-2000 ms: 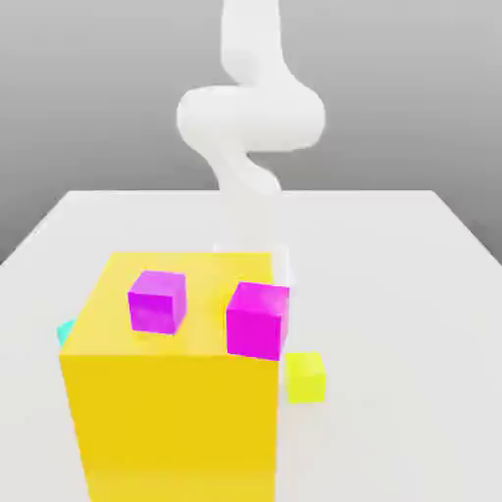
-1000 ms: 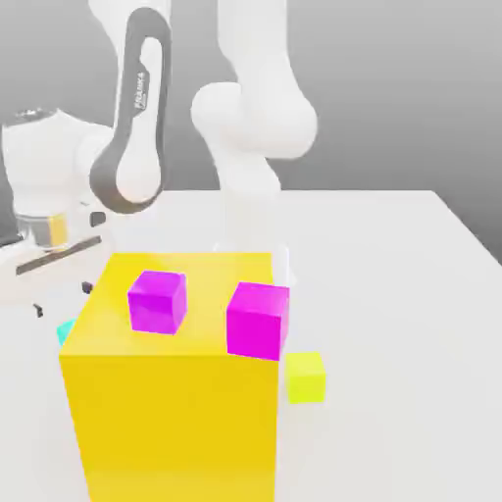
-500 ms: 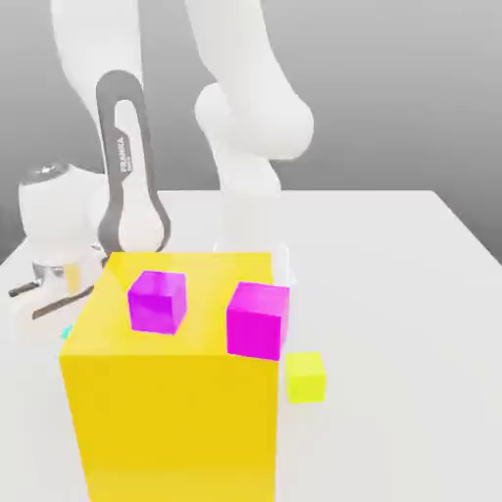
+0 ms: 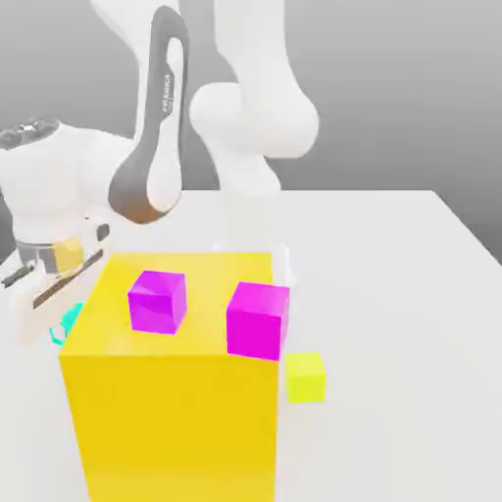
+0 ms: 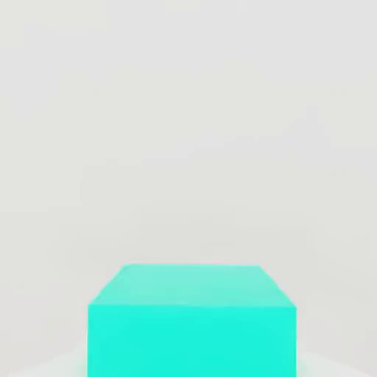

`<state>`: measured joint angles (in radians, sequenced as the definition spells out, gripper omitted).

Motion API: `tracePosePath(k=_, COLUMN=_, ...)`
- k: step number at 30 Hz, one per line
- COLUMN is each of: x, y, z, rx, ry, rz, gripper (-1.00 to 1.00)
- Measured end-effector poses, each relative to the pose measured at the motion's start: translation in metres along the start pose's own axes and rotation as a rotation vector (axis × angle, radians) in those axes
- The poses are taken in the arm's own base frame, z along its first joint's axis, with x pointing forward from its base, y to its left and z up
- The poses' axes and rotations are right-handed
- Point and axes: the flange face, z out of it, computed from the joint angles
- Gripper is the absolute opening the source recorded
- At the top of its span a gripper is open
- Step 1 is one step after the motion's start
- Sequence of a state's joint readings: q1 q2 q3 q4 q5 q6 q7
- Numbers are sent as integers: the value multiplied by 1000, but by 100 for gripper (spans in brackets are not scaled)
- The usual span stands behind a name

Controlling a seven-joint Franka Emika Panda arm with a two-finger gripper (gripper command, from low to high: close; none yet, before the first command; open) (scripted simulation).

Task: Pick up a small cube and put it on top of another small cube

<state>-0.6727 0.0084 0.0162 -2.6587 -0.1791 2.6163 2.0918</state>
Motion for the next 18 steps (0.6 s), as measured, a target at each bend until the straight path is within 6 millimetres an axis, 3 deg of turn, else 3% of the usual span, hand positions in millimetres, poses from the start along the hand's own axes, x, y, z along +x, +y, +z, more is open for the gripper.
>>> tracePosePath(k=5, x=-61, y=-14, z=-59, rx=48, ry=60, rz=-262, gripper=-100)
tracePosePath(k=10, x=-127, y=-4, z=-131, rx=99, ry=116, rz=-519, gripper=-100)
tracePosePath(k=12, x=-159, y=19, z=-164, rx=106, ry=100, rz=-636, gripper=-100)
tracePosePath(k=18, x=-213, y=94, z=-230, rx=79, ry=-4, rz=-874, gripper=-100)
